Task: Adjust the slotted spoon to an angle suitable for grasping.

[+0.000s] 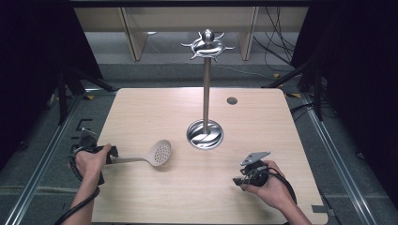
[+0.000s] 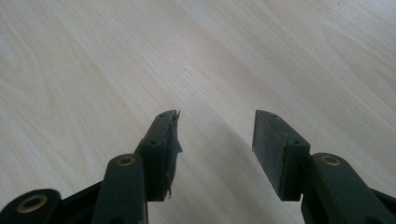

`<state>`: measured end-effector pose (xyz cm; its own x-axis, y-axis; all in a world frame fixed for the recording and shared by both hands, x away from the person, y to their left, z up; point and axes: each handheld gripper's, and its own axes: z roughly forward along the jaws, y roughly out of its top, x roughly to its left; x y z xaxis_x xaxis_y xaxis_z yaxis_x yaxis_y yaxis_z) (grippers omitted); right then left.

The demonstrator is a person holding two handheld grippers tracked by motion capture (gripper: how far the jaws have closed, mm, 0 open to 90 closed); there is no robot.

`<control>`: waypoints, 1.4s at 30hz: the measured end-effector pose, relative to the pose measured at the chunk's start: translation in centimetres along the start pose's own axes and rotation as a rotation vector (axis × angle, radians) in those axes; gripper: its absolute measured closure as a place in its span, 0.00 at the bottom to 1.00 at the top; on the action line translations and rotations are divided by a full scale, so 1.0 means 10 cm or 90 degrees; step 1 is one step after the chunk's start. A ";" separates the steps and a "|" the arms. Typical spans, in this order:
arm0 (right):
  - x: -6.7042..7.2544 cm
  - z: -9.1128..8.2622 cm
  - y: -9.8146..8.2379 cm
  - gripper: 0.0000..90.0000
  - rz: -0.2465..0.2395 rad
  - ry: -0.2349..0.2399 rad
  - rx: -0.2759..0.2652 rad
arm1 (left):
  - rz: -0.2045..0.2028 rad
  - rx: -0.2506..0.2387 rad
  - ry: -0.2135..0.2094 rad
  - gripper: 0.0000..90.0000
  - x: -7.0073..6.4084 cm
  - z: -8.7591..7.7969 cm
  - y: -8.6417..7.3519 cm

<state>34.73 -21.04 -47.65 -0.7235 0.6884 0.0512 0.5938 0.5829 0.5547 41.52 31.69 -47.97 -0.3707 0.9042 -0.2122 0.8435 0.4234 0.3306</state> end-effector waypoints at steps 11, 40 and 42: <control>0.00 0.00 0.00 0.56 0.005 0.006 0.011 | -0.041 0.013 0.026 0.15 -0.09 0.04 0.01; 0.01 0.04 -0.02 0.55 0.008 0.019 0.033 | -0.105 0.017 0.016 0.08 -0.02 0.15 0.03; 0.01 0.04 -0.02 0.55 0.009 0.019 0.034 | -0.110 0.018 0.016 0.08 -0.01 0.17 0.03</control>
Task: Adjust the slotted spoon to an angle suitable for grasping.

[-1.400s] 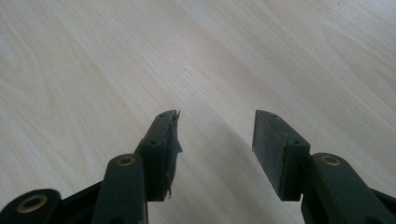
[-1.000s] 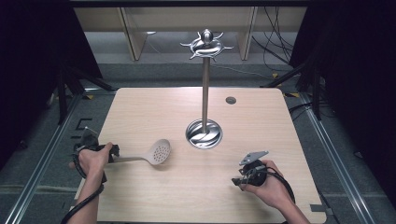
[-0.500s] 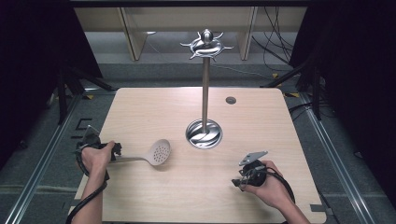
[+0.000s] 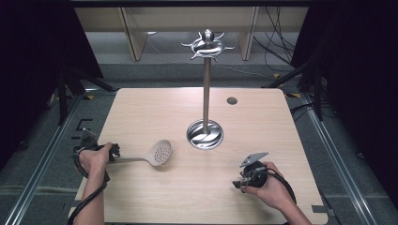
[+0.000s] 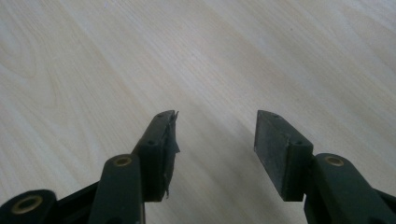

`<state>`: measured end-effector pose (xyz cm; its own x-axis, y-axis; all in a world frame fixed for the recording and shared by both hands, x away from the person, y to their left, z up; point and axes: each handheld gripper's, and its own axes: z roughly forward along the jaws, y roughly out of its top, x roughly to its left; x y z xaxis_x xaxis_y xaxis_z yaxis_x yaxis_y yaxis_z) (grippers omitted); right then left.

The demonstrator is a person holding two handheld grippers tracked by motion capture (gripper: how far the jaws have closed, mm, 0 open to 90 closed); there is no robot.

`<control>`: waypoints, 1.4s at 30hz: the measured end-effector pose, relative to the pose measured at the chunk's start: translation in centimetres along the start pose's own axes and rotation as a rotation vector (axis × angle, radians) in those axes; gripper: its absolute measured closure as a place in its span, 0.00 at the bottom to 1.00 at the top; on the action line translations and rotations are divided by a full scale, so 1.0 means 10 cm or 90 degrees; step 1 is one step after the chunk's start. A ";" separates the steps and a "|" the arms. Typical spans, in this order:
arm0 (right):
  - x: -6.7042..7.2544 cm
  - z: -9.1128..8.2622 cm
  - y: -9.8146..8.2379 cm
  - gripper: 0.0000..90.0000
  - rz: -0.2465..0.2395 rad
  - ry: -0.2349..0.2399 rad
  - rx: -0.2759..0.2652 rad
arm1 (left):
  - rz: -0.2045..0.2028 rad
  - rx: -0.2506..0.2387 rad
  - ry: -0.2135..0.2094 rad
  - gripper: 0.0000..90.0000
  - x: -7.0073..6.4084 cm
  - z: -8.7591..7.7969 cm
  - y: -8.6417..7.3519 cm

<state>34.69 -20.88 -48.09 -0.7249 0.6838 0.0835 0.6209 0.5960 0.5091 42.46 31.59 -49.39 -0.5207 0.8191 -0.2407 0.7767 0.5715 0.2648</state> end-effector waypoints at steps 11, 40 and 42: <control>-0.01 0.01 0.00 0.54 -0.010 0.002 0.006 | 0.002 0.012 0.016 0.15 -0.05 0.01 0.10; 0.01 0.03 -0.01 0.54 -0.016 0.005 0.015 | 0.244 0.079 0.090 0.75 -0.15 -0.04 0.16; 0.02 0.02 -0.01 0.54 -0.012 0.009 0.019 | 0.259 0.083 0.089 0.76 -0.17 -0.04 0.16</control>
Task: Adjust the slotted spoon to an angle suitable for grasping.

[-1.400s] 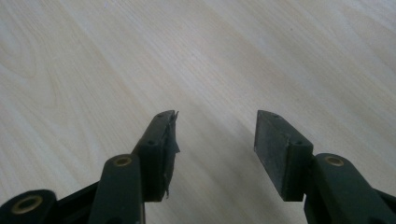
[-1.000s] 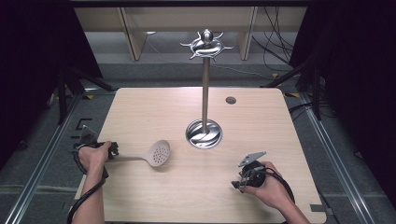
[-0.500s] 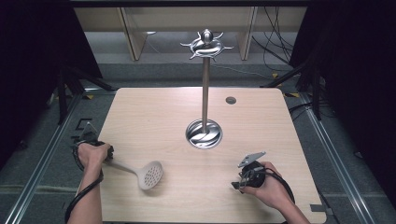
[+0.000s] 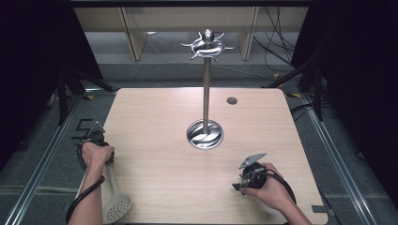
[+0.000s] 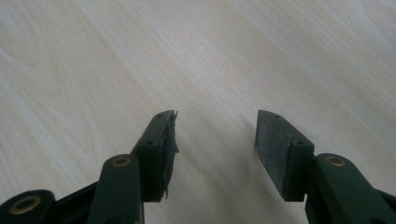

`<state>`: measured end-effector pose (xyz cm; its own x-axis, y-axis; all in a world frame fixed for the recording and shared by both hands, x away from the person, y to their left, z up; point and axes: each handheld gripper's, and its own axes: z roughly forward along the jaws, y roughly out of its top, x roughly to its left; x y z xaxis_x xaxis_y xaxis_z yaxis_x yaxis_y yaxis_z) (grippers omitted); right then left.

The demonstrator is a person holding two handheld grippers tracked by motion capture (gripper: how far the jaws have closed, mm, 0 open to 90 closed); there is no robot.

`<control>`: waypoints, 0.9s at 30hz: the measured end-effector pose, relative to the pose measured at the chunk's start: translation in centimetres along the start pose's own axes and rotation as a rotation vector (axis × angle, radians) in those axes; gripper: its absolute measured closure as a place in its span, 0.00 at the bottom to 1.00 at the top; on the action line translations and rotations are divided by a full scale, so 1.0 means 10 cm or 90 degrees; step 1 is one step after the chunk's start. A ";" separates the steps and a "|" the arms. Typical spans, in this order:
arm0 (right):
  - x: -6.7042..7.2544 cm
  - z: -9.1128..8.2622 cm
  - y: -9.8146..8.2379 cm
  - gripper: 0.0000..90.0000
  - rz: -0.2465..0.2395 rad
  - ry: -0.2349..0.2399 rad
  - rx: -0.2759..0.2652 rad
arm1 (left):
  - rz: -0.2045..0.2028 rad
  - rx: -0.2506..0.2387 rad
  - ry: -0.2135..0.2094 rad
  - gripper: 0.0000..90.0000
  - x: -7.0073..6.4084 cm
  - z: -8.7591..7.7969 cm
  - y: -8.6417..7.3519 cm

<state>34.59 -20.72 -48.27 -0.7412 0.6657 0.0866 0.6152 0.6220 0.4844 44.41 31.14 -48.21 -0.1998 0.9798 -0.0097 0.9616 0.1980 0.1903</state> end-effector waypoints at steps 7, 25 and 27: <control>0.00 0.01 0.00 0.54 -0.008 -0.003 -0.003 | 0.045 -0.002 0.000 0.78 -0.07 -0.02 -0.02; 0.00 -0.02 0.01 0.54 0.000 -0.008 -0.016 | 0.074 -0.139 -0.169 0.79 -0.02 -0.13 -0.25; 0.00 -0.02 0.01 0.54 -0.001 -0.008 -0.019 | 0.084 -0.154 -0.202 0.79 0.01 -0.17 -0.28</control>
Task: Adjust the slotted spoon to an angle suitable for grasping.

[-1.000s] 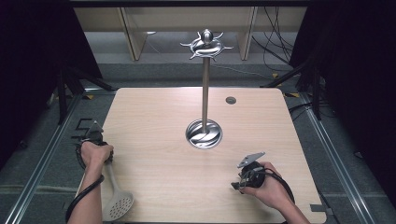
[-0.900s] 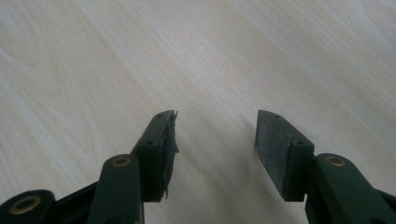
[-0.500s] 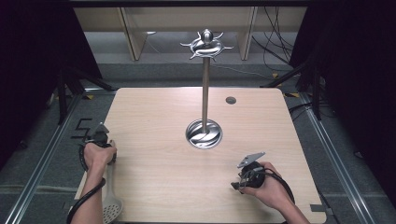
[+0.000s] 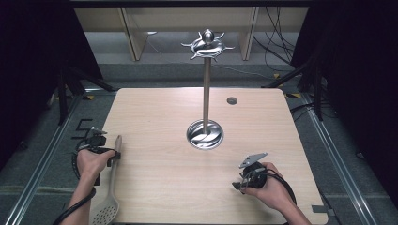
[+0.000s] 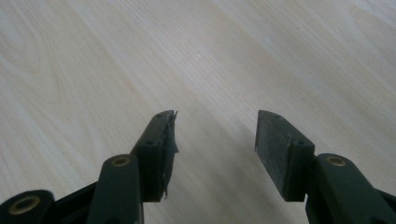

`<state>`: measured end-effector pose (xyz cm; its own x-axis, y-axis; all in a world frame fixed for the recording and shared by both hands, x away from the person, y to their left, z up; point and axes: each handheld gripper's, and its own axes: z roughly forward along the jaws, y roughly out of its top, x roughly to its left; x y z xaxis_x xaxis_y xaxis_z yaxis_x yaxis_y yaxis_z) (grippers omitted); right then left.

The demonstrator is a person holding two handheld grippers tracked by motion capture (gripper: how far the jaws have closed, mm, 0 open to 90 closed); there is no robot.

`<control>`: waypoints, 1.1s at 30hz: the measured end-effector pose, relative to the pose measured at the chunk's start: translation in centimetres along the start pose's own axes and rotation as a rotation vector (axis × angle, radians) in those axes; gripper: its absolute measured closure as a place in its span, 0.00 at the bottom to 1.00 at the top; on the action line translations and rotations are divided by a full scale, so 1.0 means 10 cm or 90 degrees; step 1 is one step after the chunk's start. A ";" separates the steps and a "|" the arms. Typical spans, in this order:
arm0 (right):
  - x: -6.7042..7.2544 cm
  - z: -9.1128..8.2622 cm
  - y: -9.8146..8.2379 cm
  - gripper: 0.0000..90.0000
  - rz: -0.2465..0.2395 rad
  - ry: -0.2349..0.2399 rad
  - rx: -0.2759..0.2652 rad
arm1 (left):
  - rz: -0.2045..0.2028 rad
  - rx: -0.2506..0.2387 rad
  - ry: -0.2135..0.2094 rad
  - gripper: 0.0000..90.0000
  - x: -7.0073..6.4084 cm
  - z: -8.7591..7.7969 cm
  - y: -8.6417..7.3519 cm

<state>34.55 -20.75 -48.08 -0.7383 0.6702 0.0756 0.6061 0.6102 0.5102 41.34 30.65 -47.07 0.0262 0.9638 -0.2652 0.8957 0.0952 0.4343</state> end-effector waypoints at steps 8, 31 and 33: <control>-0.01 0.00 0.00 0.53 -0.005 -0.007 -0.002 | 0.053 -0.077 -0.063 0.79 -0.03 -0.26 -0.11; 0.00 -0.02 0.00 0.52 0.001 -0.008 -0.013 | 0.136 -0.306 -0.089 0.79 -0.30 -0.96 -0.38; -0.01 -0.02 0.00 0.52 -0.009 -0.010 -0.018 | 0.137 -0.323 -0.094 0.79 -0.31 -1.00 -0.38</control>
<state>34.60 -20.90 -47.94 -0.7417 0.6685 0.0552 0.5870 0.6070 0.5358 33.45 29.78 -39.26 0.2791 0.9330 -0.2271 0.5393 0.0433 0.8410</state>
